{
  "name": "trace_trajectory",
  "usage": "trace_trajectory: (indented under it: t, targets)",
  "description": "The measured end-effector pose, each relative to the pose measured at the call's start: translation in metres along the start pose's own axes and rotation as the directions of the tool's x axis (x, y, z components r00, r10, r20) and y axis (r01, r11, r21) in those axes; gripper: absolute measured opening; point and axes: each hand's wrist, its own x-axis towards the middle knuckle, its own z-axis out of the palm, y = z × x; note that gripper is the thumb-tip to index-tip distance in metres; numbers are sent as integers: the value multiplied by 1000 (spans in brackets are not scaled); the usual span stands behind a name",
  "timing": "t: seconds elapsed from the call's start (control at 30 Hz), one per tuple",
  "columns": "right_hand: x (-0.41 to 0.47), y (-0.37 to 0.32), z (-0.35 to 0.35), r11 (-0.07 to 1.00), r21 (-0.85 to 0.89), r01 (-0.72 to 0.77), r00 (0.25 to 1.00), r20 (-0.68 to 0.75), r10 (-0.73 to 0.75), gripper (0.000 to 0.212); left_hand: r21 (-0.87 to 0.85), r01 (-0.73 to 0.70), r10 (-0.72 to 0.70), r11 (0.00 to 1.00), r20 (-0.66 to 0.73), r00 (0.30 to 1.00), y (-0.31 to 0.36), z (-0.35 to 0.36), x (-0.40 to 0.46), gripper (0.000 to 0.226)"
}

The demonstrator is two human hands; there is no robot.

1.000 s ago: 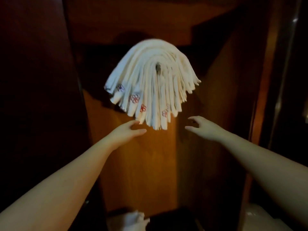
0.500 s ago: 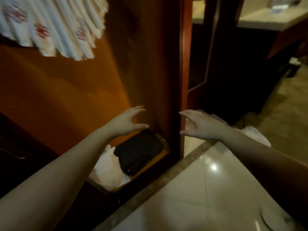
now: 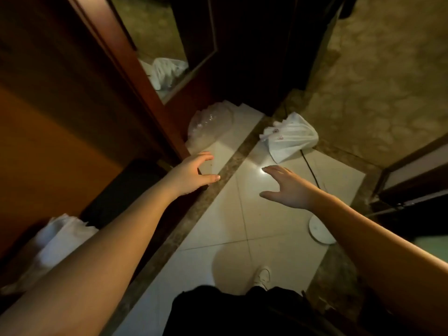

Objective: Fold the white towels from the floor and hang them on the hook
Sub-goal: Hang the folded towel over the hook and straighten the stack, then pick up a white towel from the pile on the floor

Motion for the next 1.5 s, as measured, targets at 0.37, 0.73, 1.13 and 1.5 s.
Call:
trace_trajectory:
  t: [0.37, 0.73, 1.13, 1.5]
  targets:
    - [76, 161, -19, 947, 9, -321, 940, 126, 317, 78, 24, 18, -23, 1000, 216, 976, 28, 74, 199, 64]
    - [235, 292, -27, 780, 119, -614, 783, 219, 582, 76, 94, 80, -110, 992, 377, 920, 35, 97, 460, 60]
    - [411, 495, 43, 502, 411, -761, 639, 340, 690, 69, 85, 257, -266, 963, 476, 838, -29, 263, 714, 51]
    - [545, 656, 173, 15, 626, -780, 430, 518, 740, 79, -109, 608, -495, 786, 478, 726, -116, 438, 872, 44]
